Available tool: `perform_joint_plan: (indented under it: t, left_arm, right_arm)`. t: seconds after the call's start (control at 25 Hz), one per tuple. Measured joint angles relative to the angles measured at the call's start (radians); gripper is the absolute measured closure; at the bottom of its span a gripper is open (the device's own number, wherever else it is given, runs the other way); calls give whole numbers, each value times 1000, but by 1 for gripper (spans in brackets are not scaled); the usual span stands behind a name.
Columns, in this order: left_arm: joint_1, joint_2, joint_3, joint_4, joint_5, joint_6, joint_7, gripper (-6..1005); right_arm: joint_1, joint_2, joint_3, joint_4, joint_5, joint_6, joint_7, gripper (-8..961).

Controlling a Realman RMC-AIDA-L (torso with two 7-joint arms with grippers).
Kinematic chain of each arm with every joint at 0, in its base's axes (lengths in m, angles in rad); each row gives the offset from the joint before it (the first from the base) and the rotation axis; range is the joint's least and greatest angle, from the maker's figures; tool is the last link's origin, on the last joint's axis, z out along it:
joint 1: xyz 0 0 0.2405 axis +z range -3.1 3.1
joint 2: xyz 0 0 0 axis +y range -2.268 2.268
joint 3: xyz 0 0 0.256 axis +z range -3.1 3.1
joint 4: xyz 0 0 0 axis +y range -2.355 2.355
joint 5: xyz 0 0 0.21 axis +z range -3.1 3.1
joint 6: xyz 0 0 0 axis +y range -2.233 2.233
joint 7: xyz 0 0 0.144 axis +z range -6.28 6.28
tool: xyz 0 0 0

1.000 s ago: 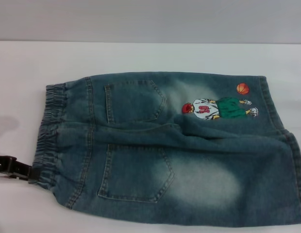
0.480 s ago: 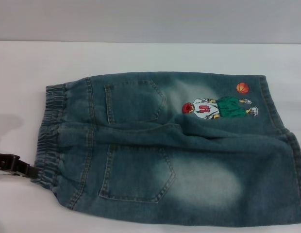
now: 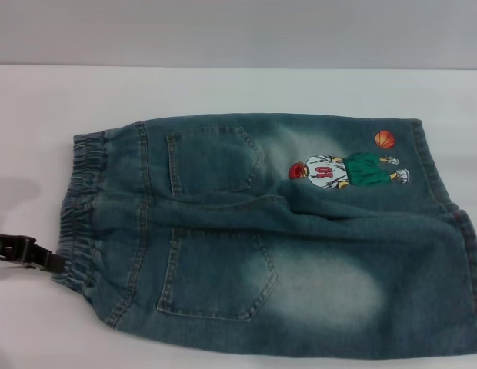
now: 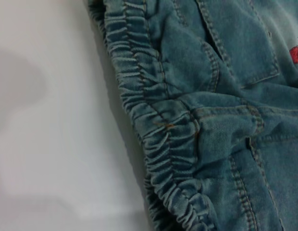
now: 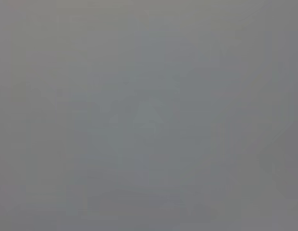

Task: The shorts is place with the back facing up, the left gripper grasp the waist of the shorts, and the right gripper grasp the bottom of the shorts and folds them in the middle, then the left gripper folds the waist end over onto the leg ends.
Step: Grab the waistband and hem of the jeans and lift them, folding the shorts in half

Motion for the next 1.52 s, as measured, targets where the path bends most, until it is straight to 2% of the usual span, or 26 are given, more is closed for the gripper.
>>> perform_joint_plan:
  t: [0.12, 0.24, 0.36, 0.6, 0.76, 0.96, 1.24, 1.52]
  left_arm:
    - [0, -1, 0, 3, 0, -4, -1, 968]
    - [0, -2, -1, 3, 0, -13, 3, 968]
    - [1, -6, -1, 3, 0, -17, 3, 968]
    - [1, -12, -4, 6, -6, -39, 1, 967]
    - [1, -16, -6, 6, -7, -41, -2, 967]
    - [-1, -19, -7, 6, -7, -41, -2, 967]
    - [0, -24, -17, 17, -8, -35, -3, 967]
    - [-1, -32, -20, 18, -8, -32, -6, 970]
  right_arm:
    - [-24, -17, 0, -91, -155, -12, 229, 472]
    - [-34, -45, 2, -170, -314, -51, 448, 472]
    - [-25, -87, 9, -226, -475, -149, 617, 472]
    - [0, -138, 56, -379, -750, -358, 895, 473]
    - [45, -175, 163, -444, -1009, -535, 968, 473]
    - [97, -219, 237, -467, -1356, -666, 955, 473]
    - [109, -231, 244, -492, -1605, -834, 847, 473]
    - [106, -232, 237, -501, -1805, -886, 766, 472]
